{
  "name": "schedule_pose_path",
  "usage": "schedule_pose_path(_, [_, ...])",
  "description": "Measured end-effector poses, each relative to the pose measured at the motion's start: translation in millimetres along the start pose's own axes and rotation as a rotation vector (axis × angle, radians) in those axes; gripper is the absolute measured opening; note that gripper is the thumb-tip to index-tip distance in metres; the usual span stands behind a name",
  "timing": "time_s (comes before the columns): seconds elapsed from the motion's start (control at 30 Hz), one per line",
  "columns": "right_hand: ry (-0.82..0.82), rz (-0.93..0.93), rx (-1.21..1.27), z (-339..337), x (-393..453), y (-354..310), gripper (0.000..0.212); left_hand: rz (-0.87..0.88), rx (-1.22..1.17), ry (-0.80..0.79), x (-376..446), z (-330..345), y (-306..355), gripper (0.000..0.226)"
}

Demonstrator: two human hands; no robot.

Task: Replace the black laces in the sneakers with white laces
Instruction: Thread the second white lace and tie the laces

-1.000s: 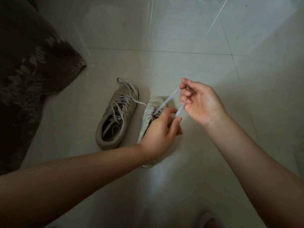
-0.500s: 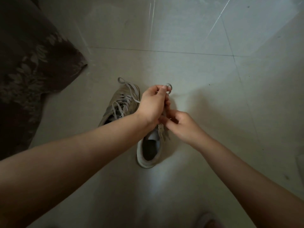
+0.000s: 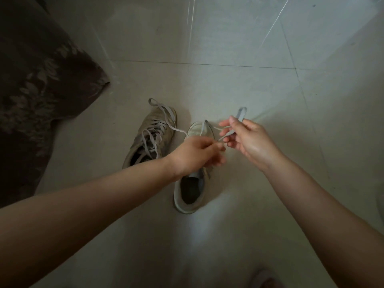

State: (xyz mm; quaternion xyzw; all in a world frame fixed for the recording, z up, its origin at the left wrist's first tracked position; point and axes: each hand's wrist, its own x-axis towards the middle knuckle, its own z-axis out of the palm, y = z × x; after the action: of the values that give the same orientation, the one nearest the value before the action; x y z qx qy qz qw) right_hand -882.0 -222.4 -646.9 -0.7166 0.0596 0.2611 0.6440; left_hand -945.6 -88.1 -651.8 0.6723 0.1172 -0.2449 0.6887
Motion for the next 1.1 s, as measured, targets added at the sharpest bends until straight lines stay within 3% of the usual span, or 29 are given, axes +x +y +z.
schedule_pose_path(0.23, [-0.106, 0.102, 0.01, 7, -9, 28, 0.013, 0.004, 0.04, 0.185, 4, -10, -12, 0.011])
schedule_pose_path(0.43, [-0.074, 0.129, -0.258, 1, -4, 40, 0.012, 0.014, -0.048, 0.305, 9, -15, -12, 0.014])
schedule_pose_path(0.57, [0.003, 0.187, 0.183, 13, -1, 40, 0.025, 0.091, 0.32, 0.425, 6, -14, -18, 0.006])
schedule_pose_path(0.63, [-0.027, 0.165, 0.316, 20, 0, 36, 0.032, 0.131, 0.491, 0.36, 2, -8, -18, 0.007])
schedule_pose_path(0.77, [-0.101, 0.145, 0.378, 31, -2, 34, 0.038, 0.158, 0.48, 0.285, 2, 6, -15, 0.009])
schedule_pose_path(0.87, [-0.08, 0.119, 0.221, 29, -3, 32, 0.034, 0.165, 0.467, 0.323, 6, 8, -13, 0.017])
schedule_pose_path(1.0, [-0.011, -0.003, -0.169, 12, -4, 36, 0.012, 0.185, 0.543, 0.355, 8, -6, -9, 0.015])
schedule_pose_path(1.1, [-0.082, -0.037, -0.19, 2, -4, 38, 0.013, 0.155, 0.676, 0.371, 8, -14, -11, 0.013])
